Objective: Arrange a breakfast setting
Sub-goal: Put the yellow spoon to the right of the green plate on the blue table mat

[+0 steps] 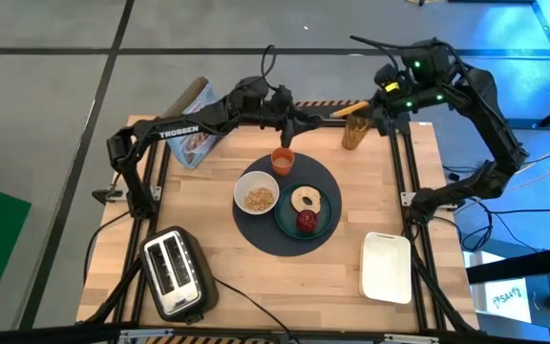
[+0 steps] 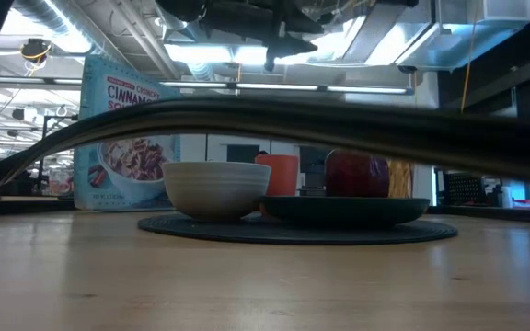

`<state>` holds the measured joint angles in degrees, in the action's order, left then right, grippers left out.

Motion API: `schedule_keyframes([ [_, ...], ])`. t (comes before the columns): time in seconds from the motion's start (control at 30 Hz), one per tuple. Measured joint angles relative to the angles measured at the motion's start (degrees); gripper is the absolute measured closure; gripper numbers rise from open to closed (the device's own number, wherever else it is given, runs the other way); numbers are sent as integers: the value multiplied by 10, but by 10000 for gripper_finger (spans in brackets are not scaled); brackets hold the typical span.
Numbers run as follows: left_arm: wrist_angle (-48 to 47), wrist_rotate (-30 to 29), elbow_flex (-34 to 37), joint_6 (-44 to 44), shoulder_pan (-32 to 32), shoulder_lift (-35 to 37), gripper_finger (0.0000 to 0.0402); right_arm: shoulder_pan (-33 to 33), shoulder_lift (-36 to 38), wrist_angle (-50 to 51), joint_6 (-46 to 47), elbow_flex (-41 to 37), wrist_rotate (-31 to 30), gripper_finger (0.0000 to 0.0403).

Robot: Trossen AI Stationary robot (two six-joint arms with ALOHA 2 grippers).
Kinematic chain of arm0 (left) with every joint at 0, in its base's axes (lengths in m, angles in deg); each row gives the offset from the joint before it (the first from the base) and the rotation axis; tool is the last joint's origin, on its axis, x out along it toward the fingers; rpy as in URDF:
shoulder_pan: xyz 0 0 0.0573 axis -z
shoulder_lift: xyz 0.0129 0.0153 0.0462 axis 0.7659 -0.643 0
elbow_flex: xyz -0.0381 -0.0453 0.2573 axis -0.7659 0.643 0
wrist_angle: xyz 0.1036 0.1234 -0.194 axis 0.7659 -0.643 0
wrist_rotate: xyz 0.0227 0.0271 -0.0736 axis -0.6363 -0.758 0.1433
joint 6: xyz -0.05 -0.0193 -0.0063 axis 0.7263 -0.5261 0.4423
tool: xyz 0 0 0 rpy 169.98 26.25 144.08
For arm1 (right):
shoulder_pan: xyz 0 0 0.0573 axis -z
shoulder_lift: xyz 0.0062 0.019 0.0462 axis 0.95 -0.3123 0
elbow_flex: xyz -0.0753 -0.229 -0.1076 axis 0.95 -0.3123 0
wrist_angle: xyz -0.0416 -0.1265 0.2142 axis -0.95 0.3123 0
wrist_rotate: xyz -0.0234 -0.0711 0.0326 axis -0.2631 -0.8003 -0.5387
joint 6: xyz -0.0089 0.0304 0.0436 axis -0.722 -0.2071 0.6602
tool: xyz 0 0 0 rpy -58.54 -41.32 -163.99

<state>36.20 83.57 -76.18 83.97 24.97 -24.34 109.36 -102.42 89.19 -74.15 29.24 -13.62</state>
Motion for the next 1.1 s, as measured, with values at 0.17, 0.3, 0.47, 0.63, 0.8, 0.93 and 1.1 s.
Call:
schedule_keyframes([
  [0.17, 2, 23, 0, 2, 1, 0, 271, -25, 0, -16, 12, 0, -11, 388],
  [0.3, 2, 50, 0, 3, 1, 0, 373, -28, 0, -5, 13, 0, -11, 383],
  [0.47, -39, 64, 0, -2, -4, 9, 395, -29, 0, 22, 17, 0, -17, 339],
  [0.63, -275, 22, -47, -134, -7, 17, 397, -27, 13, 49, 6, 0, -58, 268],
  [0.8, -422, -29, -87, -284, 21, 12, 398, -29, 1, 33, 4, -19, -55, 226],
  [0.93, -421, -74, -98, -288, 50, 11, 399, -67, -42, -5, 27, -66, -49, 220],
  [1.1, -423, -155, -107, -226, 72, 11, 399, -130, -79, -63, 17, -92, -52, 220],
])
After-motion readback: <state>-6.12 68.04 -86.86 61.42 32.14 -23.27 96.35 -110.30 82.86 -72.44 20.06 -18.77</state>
